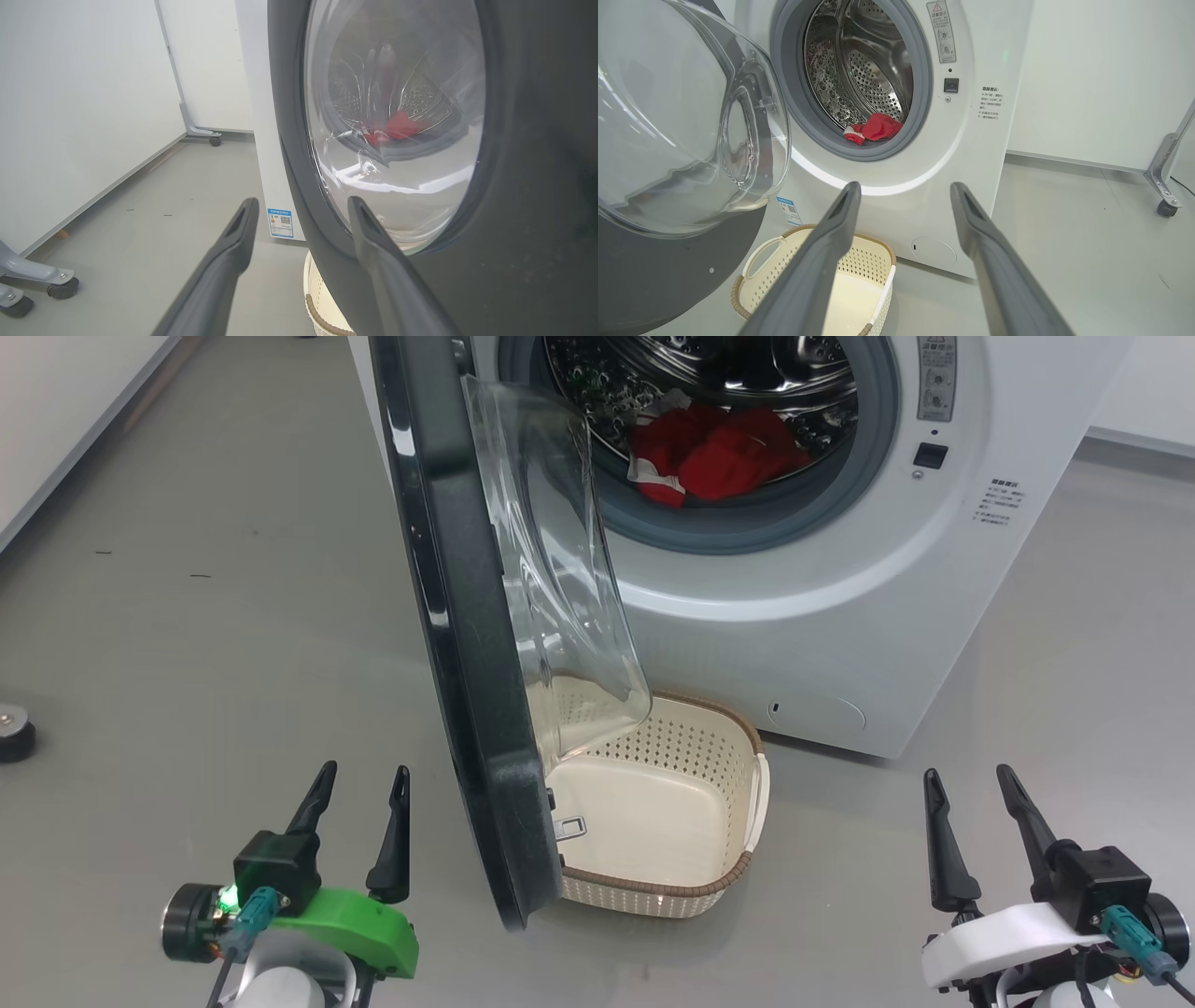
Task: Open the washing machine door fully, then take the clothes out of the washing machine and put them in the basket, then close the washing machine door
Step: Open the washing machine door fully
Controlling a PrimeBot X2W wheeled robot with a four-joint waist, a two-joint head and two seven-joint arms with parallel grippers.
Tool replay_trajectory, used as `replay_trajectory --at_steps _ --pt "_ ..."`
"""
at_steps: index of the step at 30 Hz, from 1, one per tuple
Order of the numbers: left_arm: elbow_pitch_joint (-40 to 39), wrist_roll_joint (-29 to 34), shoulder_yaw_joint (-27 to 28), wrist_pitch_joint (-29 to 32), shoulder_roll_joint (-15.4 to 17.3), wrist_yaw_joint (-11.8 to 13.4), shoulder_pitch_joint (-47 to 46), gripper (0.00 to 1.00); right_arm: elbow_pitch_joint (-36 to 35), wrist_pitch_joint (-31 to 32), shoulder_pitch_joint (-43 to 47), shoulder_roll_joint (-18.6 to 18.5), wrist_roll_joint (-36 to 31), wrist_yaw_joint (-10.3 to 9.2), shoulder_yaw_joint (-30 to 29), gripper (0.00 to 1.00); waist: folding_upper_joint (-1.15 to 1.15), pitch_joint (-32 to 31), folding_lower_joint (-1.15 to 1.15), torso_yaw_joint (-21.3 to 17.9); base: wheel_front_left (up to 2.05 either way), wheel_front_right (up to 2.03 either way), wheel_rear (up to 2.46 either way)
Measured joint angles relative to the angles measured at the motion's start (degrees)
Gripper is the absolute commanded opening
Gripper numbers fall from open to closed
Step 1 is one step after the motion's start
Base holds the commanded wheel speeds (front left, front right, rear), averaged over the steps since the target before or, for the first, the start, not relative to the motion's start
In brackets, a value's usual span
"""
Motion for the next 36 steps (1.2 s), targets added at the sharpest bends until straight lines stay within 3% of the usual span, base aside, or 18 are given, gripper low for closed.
replay_trajectory --at_steps 12,13,14,15,36 --pt "0.9 0.0 0.0 0.0 0.0 0.0 0.0 1.0 -0.7 0.0 1.1 1.6 -2.2 0.18 -1.1 1.0 0.0 -0.1 0.0 -0.1 0.0 0.0 0.0" --pt "1.0 0.0 0.0 0.0 0.0 0.0 0.0 0.74 -0.7 0.0 1.1 1.7 -2.4 0.2 -1.2 1.0 0.0 -0.1 0.0 -0.1 0.0 0.0 0.0" --pt "1.1 -0.1 0.0 0.0 0.0 0.0 0.0 0.16 -0.7 0.0 1.1 1.8 -2.4 0.35 -1.4 1.0 0.0 -0.2 0.0 -0.1 0.0 0.0 0.0" --pt "1.2 -0.2 -0.1 0.0 0.0 0.0 0.0 0.0 -0.8 0.0 1.1 1.9 -2.4 0.62 -1.5 1.0 0.0 -0.2 0.0 -0.1 0.0 0.0 0.0" --pt "1.1 -1.1 0.2 0.0 0.0 0.0 0.1 0.0 -1.0 0.0 2.3 3.9 -4.4 2.64 -4.5 1.0 0.0 -0.4 0.0 0.3 0.0 0.0 0.0"
